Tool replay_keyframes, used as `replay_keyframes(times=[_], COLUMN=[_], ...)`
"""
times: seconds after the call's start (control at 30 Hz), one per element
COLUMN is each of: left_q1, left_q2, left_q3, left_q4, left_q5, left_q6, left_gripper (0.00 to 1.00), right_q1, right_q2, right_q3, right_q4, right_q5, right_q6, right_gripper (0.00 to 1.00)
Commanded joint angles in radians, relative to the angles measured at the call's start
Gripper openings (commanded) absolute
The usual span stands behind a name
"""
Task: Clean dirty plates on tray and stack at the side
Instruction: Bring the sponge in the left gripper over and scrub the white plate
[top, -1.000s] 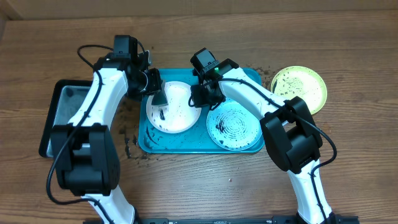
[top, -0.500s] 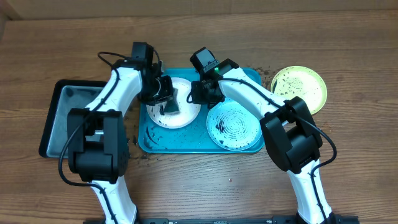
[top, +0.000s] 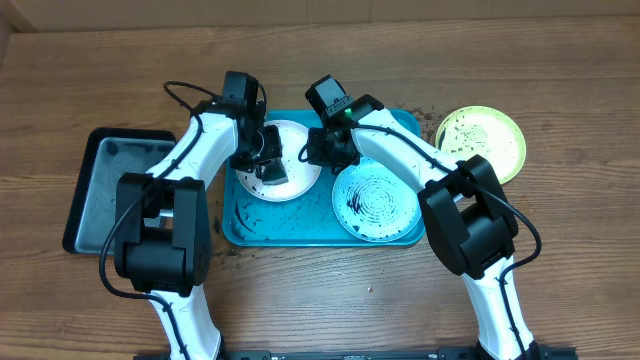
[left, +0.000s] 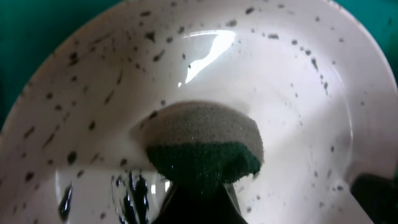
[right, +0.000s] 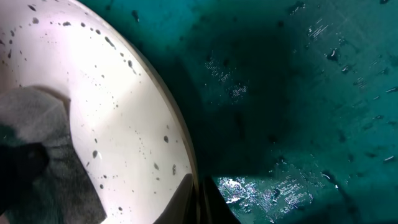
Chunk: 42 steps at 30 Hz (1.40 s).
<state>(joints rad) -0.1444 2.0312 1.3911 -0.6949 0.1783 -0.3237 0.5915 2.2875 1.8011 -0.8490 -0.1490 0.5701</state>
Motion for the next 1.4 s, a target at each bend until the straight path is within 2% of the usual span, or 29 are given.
replay_keyframes(times=[0.0,0.07,0.3,0.43,0.53,0.6,0.67,0.8,0.87,1.1,1.37], left_q1=[-0.002,0.002,0.027,0.035,0.032,0.03,0.03,0.027,0.018,-0.023,-0.024], left_q2=[0.009,0.009,0.009,0.009,0.009,0.009,0.009,0.009,0.009,0.01,0.01], left_q3=[-0.06,-0.077,-0.048,0.022,0.088,0.121,0.143,0.134,0.121,0.069,-0.043], left_q4=[0.037,0.037,-0.089,-0.148,-0.168,-0.164,-0.149,-0.08,-0.047,0.051,0.165], left_q5=[-0.068,-0.123,-0.511,-0.589,-0.539,-0.423,-0.237,0.102,0.193,0.081,0.004], left_q6=[-0.013,-0.013,-0.013,-0.013,-0.01,0.027,0.066,0.064,0.055,-0.027,-0.051], left_gripper=[0.04,0.04,0.04,0.04,0.04,0.04,0.04,0.05,0.04,0.04,0.04], right_q1=[0.002,0.002,0.002,0.002,0.002,0.002,0.002,0.002,0.002,0.002,0.002], right_q2=[0.013,0.013,0.013,0.013,0.013,0.013,0.013,0.013,0.013,0.013,0.013], right_q3=[0.018,0.018,0.018,0.018,0.018,0.018,0.018,0.018,0.018,0.018,0.018], right_q4=[0.004,0.001,-0.006,-0.005,-0.002,-0.002,-0.002,0.0,0.003,0.007,0.005], right_q5=[0.017,0.017,0.018,0.018,0.018,0.017,0.017,0.017,0.017,0.017,0.017], right_q6=[0.012,0.009,0.006,0.006,0.006,0.006,0.006,0.006,0.006,0.006,0.006], right_gripper=[0.04,0.04,0.04,0.04,0.04,0.04,0.04,0.04,0.04,0.04,0.04])
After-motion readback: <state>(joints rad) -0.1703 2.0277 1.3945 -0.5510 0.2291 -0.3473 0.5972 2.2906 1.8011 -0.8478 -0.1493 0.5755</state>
